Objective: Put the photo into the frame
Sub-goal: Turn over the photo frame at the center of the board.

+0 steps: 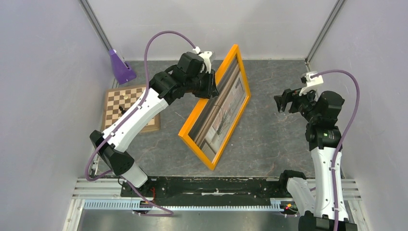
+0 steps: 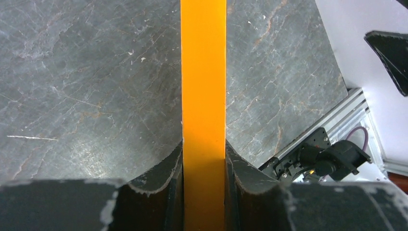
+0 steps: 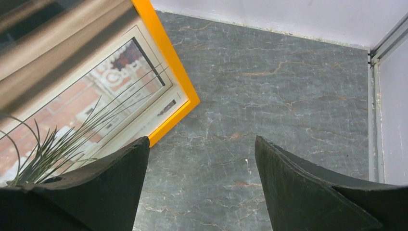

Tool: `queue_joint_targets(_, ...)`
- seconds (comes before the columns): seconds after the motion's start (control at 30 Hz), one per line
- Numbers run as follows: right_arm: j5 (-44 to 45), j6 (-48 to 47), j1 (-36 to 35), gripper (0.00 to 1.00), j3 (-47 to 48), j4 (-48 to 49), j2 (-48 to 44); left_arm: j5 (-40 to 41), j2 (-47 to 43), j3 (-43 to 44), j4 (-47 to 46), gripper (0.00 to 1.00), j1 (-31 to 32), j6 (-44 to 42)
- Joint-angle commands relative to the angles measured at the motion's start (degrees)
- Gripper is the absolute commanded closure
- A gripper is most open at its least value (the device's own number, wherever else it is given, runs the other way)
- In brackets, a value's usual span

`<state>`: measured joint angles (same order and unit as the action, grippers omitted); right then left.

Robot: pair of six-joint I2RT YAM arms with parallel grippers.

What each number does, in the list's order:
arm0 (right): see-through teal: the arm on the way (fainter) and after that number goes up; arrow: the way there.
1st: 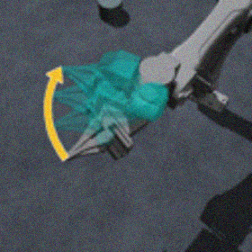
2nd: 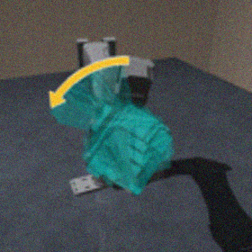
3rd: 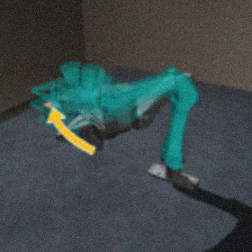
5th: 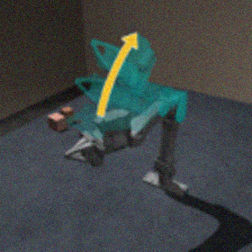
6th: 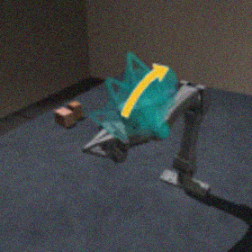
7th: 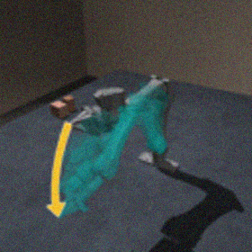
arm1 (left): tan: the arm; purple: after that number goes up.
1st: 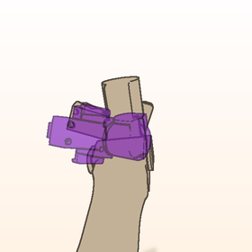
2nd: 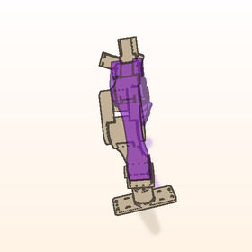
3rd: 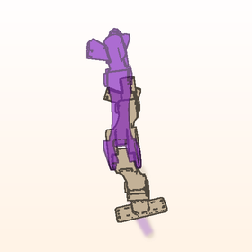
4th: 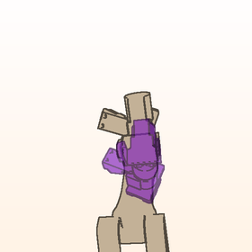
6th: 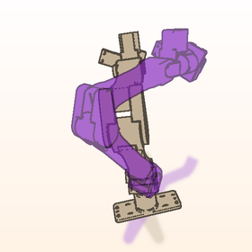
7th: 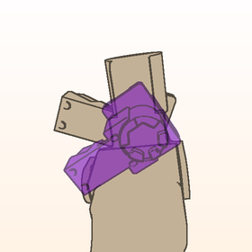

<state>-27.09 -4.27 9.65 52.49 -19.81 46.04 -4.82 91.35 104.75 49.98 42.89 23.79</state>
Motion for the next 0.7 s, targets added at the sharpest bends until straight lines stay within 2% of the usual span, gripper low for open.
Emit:
queue_joint_targets(0.0,-0.3,0.0,0.2,0.17,-0.6,2.3,-0.9,-3.2,-3.3,-0.3,-12.5,0.98,-2.2,7.3)
queue_joint_targets(0.47,-0.2,-1.7,0.2,0.17,-3.3,2.7,-2.5,-7.7,-4.1,-9.8,-17.7,0.98,-10.1,14.3)
queue_joint_targets(0.67,-0.6,-2.7,0.2,0.17,-6.4,3.6,-2.3,-7.0,-6.1,-17.1,-21.0,0.98,-13.0,15.1)
